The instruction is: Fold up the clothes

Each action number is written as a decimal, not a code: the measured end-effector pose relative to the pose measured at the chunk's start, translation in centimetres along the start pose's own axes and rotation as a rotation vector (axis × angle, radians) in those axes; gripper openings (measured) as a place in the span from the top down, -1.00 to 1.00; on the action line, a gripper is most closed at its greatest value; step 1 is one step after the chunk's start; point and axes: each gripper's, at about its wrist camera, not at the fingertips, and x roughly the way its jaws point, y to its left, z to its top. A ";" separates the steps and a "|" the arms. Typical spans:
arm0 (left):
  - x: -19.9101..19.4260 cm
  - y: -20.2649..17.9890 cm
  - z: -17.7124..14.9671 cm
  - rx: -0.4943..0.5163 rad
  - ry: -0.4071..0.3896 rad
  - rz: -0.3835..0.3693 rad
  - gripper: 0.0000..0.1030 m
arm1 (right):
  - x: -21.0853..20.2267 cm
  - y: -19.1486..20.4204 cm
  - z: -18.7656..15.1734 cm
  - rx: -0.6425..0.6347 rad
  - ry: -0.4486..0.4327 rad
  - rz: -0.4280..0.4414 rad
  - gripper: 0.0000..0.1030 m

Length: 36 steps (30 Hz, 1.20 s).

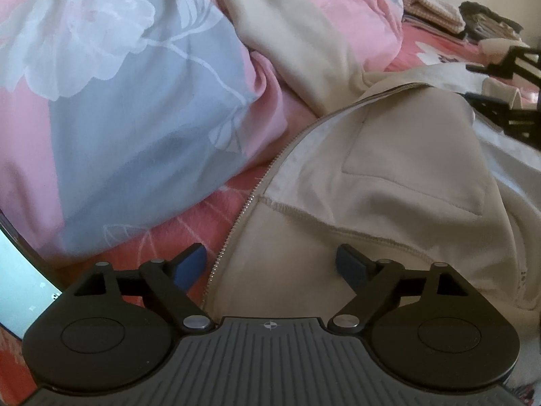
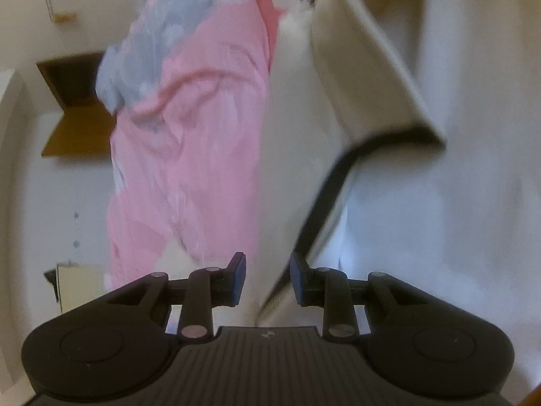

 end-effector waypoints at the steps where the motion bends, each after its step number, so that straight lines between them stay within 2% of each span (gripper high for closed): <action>1: 0.0 0.1 0.0 -0.006 0.001 -0.005 -0.62 | 0.2 0.0 -0.4 0.003 0.024 0.003 0.40; 6: -0.1 -0.1 0.0 -0.008 0.000 -0.020 -0.45 | 1.4 0.3 -1.6 0.001 0.096 0.000 0.20; 10: -0.5 -0.2 -0.1 -0.020 -0.009 -0.033 -0.24 | 2.3 0.1 -1.6 0.009 0.108 -0.027 0.17; 17: -1.1 -0.5 -0.2 -0.010 -0.031 -0.053 0.03 | 3.2 0.0 -0.3 0.044 0.049 -0.029 0.17; 25: -1.1 -0.4 -0.5 -0.010 -0.041 -0.073 0.10 | 2.3 -1.3 -1.5 0.114 -0.010 -0.052 0.19; 29: -1.2 -0.4 -0.8 -0.017 -0.048 -0.083 0.26 | 2.6 -1.1 -0.2 0.095 -0.052 -0.069 0.19; 32: -1.6 -0.5 -0.9 -0.013 -0.057 -0.090 0.54 | 2.9 -0.9 0.3 0.073 -0.078 -0.070 0.33; 33: -1.8 -0.6 -1.0 -0.010 -0.061 -0.093 0.60 | 2.9 -0.8 0.3 0.061 -0.085 -0.068 0.50; 36: -2.4 -0.7 -1.1 -0.002 -0.082 -0.095 0.71 | 2.5 -0.5 0.2 0.024 -0.100 -0.055 0.83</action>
